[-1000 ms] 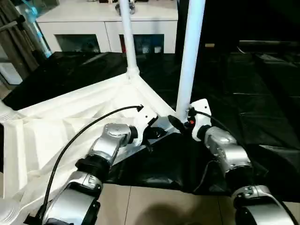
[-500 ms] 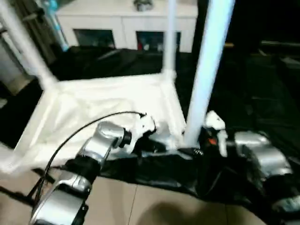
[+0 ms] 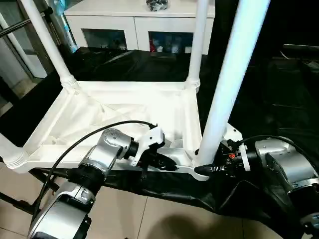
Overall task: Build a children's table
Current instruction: Rotate leg to tighten
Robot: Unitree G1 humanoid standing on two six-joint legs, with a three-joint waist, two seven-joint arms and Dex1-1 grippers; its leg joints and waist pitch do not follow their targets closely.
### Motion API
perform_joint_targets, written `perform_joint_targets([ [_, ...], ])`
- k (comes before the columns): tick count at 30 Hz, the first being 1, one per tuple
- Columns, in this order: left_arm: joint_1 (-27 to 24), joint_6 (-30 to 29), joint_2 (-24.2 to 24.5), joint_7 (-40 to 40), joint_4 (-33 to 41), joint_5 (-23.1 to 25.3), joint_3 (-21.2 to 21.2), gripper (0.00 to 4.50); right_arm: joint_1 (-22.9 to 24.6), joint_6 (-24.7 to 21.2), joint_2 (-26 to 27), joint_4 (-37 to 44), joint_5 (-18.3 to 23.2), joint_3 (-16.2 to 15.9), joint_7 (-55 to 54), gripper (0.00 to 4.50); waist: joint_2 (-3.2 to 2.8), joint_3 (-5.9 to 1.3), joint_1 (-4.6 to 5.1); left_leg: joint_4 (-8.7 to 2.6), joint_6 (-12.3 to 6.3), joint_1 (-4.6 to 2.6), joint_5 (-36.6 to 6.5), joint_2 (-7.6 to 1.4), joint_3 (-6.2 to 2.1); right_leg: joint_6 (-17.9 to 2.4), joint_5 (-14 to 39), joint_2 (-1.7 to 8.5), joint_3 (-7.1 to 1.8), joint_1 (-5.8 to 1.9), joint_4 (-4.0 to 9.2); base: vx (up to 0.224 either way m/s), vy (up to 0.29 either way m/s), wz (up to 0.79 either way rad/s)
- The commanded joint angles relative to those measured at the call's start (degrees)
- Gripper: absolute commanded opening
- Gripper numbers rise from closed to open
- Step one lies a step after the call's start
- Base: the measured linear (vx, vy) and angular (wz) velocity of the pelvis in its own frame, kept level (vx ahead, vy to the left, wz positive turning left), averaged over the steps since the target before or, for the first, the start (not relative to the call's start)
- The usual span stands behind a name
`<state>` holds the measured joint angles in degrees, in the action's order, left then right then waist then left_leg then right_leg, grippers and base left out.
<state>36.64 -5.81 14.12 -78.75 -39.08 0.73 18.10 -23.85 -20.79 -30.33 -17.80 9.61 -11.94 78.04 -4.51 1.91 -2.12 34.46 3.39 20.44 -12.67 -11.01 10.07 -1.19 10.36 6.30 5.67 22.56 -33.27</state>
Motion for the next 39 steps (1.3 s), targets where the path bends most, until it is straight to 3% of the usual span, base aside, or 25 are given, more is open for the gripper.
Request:
perform_joint_targets([
  [1, 1.64, -0.91, -1.47, 4.13, 0.46, -1.05, -1.46, 0.00, 2.67, -1.00, 4.41, 1.20, 2.26, -4.35, 1.63, 2.73, 0.92, -3.56, 0.08, -3.57, -8.98, 0.13, -2.50, -2.18, -0.31, -15.42, 3.04, 2.36, -2.36, -3.47, 2.43, 0.000, 0.000, 0.00],
  [5, 1.93, -2.07, -3.19, 7.20, 0.04, -1.52, -2.64, 0.00, 2.29, 1.36, 8.79, -2.94, 1.11, -1.65, -6.45, 2.65, 0.91, -3.22, 0.28, -3.87, -7.54, 0.21, -5.00, -2.03, -0.25, -14.35, 7.87, 2.39, -2.24, -3.40, 3.08, 0.000, 0.000, 0.00],
  [8, 2.54, -2.54, -4.98, 11.70, -1.16, -0.94, -3.42, 0.00, 0.71, 3.57, 12.86, -9.03, -2.10, 0.11, -17.29, 2.63, 0.91, -2.48, 1.62, -4.48, -3.60, -0.17, -11.76, -1.58, -0.35, -11.34, 19.80, 2.44, -2.15, -3.05, 4.41, 0.000, 0.000, 0.00],
  [10, 3.18, -3.08, -6.83, 16.07, -2.45, -0.33, -3.96, 0.00, -0.89, 4.19, 16.38, -14.15, -3.89, 1.86, -26.35, 2.62, 0.88, -2.42, 2.67, -4.71, -2.05, -0.11, -13.35, -1.55, -0.75, -9.87, 23.51, 2.43, -2.06, -3.11, 4.66, 0.000, 0.000, 0.00],
  [12, 3.38, -3.42, -7.61, 17.63, -2.75, -0.21, -4.15, 0.00, -1.53, 3.88, 17.78, -15.76, -4.18, 2.72, -29.04, 2.61, 0.88, -2.39, 3.47, -4.68, -1.66, -0.46, -15.13, -1.34, -0.77, -9.17, 25.43, 2.22, -1.97, -2.77, 5.03, 0.000, 0.000, 0.00],
  [15, 3.78, -5.49, -11.01, 22.79, -3.11, -0.20, -5.21, 0.00, -4.96, 4.02, 23.98, -22.04, -4.15, 6.50, -39.43, 2.61, 0.63, -2.32, 4.14, -4.74, -2.07, -0.27, -15.69, -1.30, -0.83, -9.18, 25.91, 2.34, -2.01, -2.60, 5.23, 0.000, 0.000, 0.00],
  [18, 3.95, -5.59, -12.59, 26.03, -3.57, 0.24, -5.44, 0.00, -7.26, 6.08, 26.88, -25.83, -5.19, 6.93, -45.28, 2.61, 0.64, -2.59, 4.88, -4.70, -2.68, -0.09, -14.85, -1.33, -0.94, -10.09, 22.47, 2.23, -1.99, -2.74, 5.03, 0.000, 0.000, 0.00],
  [20, 3.90, -5.20, -13.79, 27.74, -3.62, 0.34, -5.75, 0.00, -10.06, 10.05, 29.34, -29.58, -6.29, 6.80, -48.62, 2.61, 0.55, -2.71, 5.23, -4.75, -3.00, 0.45, -13.64, -1.40, -1.07, -10.98, 19.54, 2.28, -1.95, -3.07, 4.52, 0.000, 0.000, 0.00],
  [21, 3.82, -5.14, -13.87, 27.42, -3.46, 0.20, -5.76, 0.00, -10.48, 10.33, 29.58, -29.92, -6.32, 6.85, -48.71, 2.61, 0.93, -2.81, 5.33, -4.65, -3.38, 0.48, -13.06, -1.37, -1.04, -11.45, 18.71, 2.37, -1.94, -3.12, 4.35, 0.000, 0.000, 0.00],
  [22, 3.58, -4.86, -13.76, 26.60, -2.95, -0.04, -5.67, 0.00, -10.93, 9.17, 29.89, -29.85, -4.96, 7.76, -47.41, 2.61, 1.21, -2.85, 5.36, -4.55, -4.14, 0.37, -12.68, -1.35, -0.83, -11.86, 17.88, 2.31, -2.03, -3.07, 4.44, 0.000, 0.000, 0.00],
  [23, 3.41, -4.89, -13.63, 26.29, -2.52, -0.17, -5.61, 0.00, -11.37, 8.14, 30.20, -29.87, -3.79, 8.82, -46.16, 2.96, 1.04, -2.92, 5.28, -4.51, -4.56, 0.49, -12.05, -1.34, -0.91, -12.07, 17.23, 2.38, -2.04, -3.28, 4.25, 0.000, 0.000, 0.00],
  [24, 3.23, -4.91, -13.39, 25.90, -2.16, -0.26, -5.56, 0.00, -11.66, 7.99, 30.18, -29.68, -3.44, 9.28, -45.26, 2.96, 1.26, -3.02, 5.19, -4.43, -5.41, 0.59, -10.52, -1.46, -0.86, -12.38, 15.19, 2.40, -2.09, -3.37, 4.10, 0.000, 0.000, 0.00],
  [27, 2.84, -4.68, -12.68, 24.93, -1.61, -0.23, -5.37, 0.00, -12.07, 7.13, 29.69, -28.87, -2.86, 9.78, -42.79, 3.33, 1.15, -3.13, 4.96, -4.27, -6.93, 0.61, -7.91, -1.57, -0.79, -14.02, 10.42, 2.37, -2.12, -3.50, 3.48, 0.000, 0.000, 0.00],
  [29, 2.53, -4.54, -11.69, 23.61, -1.16, -0.20, -5.11, 0.00, -11.82, 7.02, 27.87, -27.04, -2.89, 8.30, -38.72, 3.63, 1.15, -3.11, 4.88, -4.24, -7.41, 0.58, -7.79, -1.60, -0.75, -14.46, 9.57, 2.40, -2.11, -3.55, 3.42, 0.000, 0.000, 0.00],
  [30, 2.41, -4.48, -11.22, 22.97, -1.00, -0.23, -4.98, 0.00, -11.43, 6.85, 26.78, -25.81, -2.96, 7.23, -36.36, 3.63, 0.68, -3.17, 4.78, -4.16, -7.66, 0.41, -8.00, -1.56, -0.71, -14.65, 9.36, 2.34, -2.07, -3.59, 3.37, 0.000, 0.000, 0.00],
  [31, 2.32, -4.03, -10.60, 21.99, -0.95, -0.16, -4.77, 0.00, -10.94, 7.20, 25.33, -24.59, -3.07, 5.90, -33.05, 3.63, 0.91, -3.12, 4.76, -4.15, -7.81, 0.49, -7.96, -1.61, -0.69, -14.65, 9.13, 2.34, -2.07, -3.59, 3.49, 0.000, 0.000, 0.00],
  [35, 2.05, -2.58, -8.51, 18.31, -0.82, 0.07, -4.14, 0.00, -7.67, 7.46, 19.31, -18.44, -2.65, 1.79, -21.27, 3.63, 0.86, -3.08, 3.91, -4.03, -8.59, 0.48, -7.60, -1.81, -0.50, -14.71, 8.14, 2.27, -2.00, -3.70, 3.40, 0.000, 0.000, 0.00],
  [39, 1.55, -1.82, -6.83, 13.63, 0.39, -0.56, -3.48, 0.00, -4.59, 6.75, 14.54, -13.25, -2.04, 0.20, -12.79, 3.63, 0.99, -3.06, 2.63, -4.14, -8.05, 0.25, -7.86, -2.03, -0.39, -14.64, 9.20, 2.32, -2.15, -3.63, 3.36, 0.000, 0.000, 0.00],
])
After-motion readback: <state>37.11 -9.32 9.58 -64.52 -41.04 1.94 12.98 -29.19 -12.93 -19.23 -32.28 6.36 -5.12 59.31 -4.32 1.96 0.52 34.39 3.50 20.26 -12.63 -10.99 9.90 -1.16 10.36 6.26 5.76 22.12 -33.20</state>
